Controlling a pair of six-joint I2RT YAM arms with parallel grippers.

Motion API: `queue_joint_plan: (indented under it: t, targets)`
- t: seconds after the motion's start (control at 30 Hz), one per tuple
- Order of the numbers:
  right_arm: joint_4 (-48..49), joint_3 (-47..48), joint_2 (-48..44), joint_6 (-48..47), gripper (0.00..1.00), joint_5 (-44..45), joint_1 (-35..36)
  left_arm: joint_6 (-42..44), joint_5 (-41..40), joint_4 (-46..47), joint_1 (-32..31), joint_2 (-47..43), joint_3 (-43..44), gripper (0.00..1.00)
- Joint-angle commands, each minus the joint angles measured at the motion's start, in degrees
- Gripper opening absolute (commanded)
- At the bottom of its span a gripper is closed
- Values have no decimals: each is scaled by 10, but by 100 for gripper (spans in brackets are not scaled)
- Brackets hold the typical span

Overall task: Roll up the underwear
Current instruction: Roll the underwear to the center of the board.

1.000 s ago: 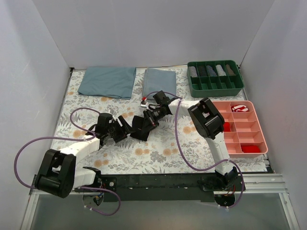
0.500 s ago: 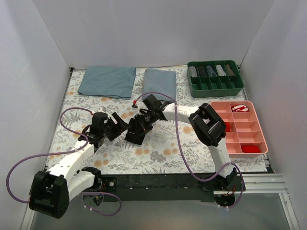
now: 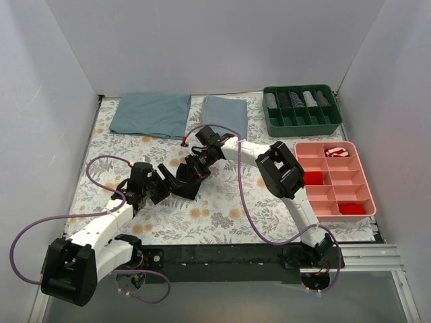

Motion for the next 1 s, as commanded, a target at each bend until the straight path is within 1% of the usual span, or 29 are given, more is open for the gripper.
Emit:
queue_joint_plan:
  t: [0.0,0.23,0.27,0.43,0.47,0.5,0.57,0.6,0.63,0.67,0.73,0.77,0.97]
  targets:
    - [-49,12,26,-33,1,-18,-11,0,-18,1,3,14,-5,70]
    - [-52,14,32,-42,1,-32,-17,1,-26,39,4,73,1,67]
    - [-52,14,32,-43,1,-33,-17,1,-22,42,3,81,0,65]
    - [-51,12,28,-51,1,-48,-17,-6,-26,44,3,84,-14,64]
    - [-43,10,25,-51,3,-53,-17,-8,-28,42,4,84,-15,64]
    - [-40,8,20,-51,11,-56,-17,-9,-32,39,3,89,-14,62]
    - [-29,-3,10,-50,17,-66,-17,-10,-35,27,3,95,-12,61]
    - [1,-13,-10,-47,26,-67,-17,-11,-39,21,4,100,-12,60]
    - [15,-25,-21,-45,30,-64,-17,-11,-40,18,4,103,-11,60]
    - [28,-47,-33,-45,41,-62,-17,-12,-40,16,3,105,-11,60]
    - [60,-66,-66,-51,44,-39,-18,-12,-39,12,3,110,-15,59]
    - [65,-83,-77,-55,49,-27,-17,-14,-39,11,4,111,-16,59]
    - [126,-145,-133,-66,51,-2,-14,-15,-44,6,4,102,-19,59]
